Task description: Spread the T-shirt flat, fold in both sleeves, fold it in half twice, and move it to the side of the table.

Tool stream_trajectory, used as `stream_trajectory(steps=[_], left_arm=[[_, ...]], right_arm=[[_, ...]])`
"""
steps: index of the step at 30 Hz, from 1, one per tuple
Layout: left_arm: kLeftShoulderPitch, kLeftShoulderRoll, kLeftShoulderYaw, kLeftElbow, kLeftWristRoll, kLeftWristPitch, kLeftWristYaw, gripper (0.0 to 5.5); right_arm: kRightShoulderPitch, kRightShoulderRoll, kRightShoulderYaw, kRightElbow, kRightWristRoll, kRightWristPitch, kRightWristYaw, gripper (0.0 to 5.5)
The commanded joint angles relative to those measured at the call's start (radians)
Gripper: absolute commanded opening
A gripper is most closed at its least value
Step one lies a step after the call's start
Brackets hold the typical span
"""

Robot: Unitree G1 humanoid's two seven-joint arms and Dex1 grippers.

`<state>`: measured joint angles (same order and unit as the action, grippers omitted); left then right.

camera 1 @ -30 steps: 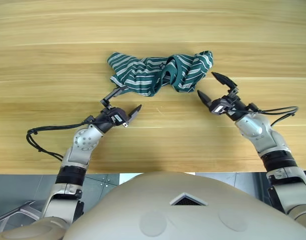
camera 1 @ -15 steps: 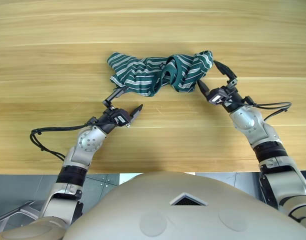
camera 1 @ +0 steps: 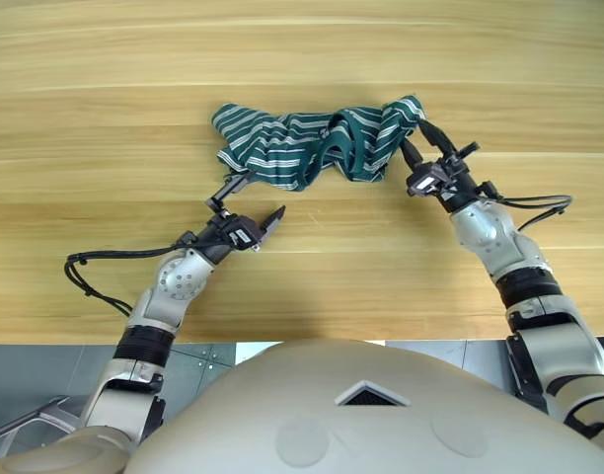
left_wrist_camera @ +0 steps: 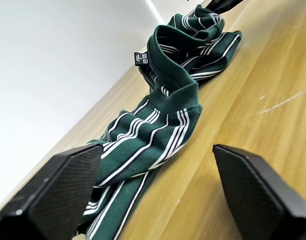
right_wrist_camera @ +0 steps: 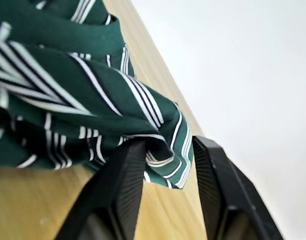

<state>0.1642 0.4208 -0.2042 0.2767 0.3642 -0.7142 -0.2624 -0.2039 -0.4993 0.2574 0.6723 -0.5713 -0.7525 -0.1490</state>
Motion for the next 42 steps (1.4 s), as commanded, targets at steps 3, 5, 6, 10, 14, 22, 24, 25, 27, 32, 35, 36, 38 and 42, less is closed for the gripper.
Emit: stream_trajectory(steps=[3,5,6,10,14,22,24,25,27,32,35,36,38,42], left_arm=[[0.000,0.006,-0.020,-0.001,0.007,0.004,0.013,4.09],[0.003,0.007,-0.021,-0.009,0.008,0.005,0.018,4.09],[0.006,0.008,-0.018,-0.014,0.006,0.004,0.023,4.09],[0.025,0.028,0.014,-0.055,0.006,0.016,0.040,4.09],[0.034,0.074,0.022,-0.101,0.075,0.052,0.037,4.09],[-0.032,0.081,-0.009,-0.053,0.216,0.104,0.117,4.09],[-0.053,0.076,-0.022,-0.034,0.231,0.102,0.131,4.09],[-0.066,0.073,-0.030,-0.023,0.240,0.100,0.140,4.09],[-0.094,0.068,-0.048,0.003,0.256,0.099,0.162,4.09],[-0.141,0.072,-0.066,0.057,0.300,0.126,0.225,4.09],[-0.144,0.103,-0.069,0.067,0.331,0.160,0.244,4.09],[-0.127,0.133,-0.061,0.044,0.335,0.167,0.233,4.09],[-0.089,0.183,-0.037,-0.022,0.316,0.168,0.207,4.09],[-0.073,0.221,-0.013,-0.084,0.295,0.186,0.190,4.09]], right_arm=[[-0.017,-0.003,0.013,0.031,-0.007,0.002,-0.009,0.57],[-0.014,-0.005,0.013,0.039,-0.005,0.002,-0.012,0.21],[-0.013,-0.006,0.013,0.042,-0.003,0.002,-0.014,0.06],[0.003,-0.016,-0.001,0.029,0.006,0.004,-0.023,0.02],[0.021,-0.020,-0.017,0.016,0.017,-0.003,-0.038,0.02],[0.026,0.002,-0.105,-0.074,0.147,-0.066,-0.046,0.02],[0.026,0.006,-0.120,-0.091,0.171,-0.075,-0.037,0.02],[0.026,0.008,-0.122,-0.096,0.174,-0.074,-0.034,0.02],[0.030,0.011,-0.126,-0.104,0.176,-0.073,-0.032,0.02],[0.036,0.014,-0.147,-0.116,0.198,-0.081,-0.023,0.02],[0.035,0.018,-0.148,-0.109,0.196,-0.082,-0.023,0.02],[0.034,0.017,-0.148,-0.107,0.195,-0.080,-0.022,0.02],[0.030,0.017,-0.148,-0.098,0.191,-0.079,-0.023,0.02],[0.022,0.025,-0.144,-0.079,0.183,-0.079,-0.028,0.02]])
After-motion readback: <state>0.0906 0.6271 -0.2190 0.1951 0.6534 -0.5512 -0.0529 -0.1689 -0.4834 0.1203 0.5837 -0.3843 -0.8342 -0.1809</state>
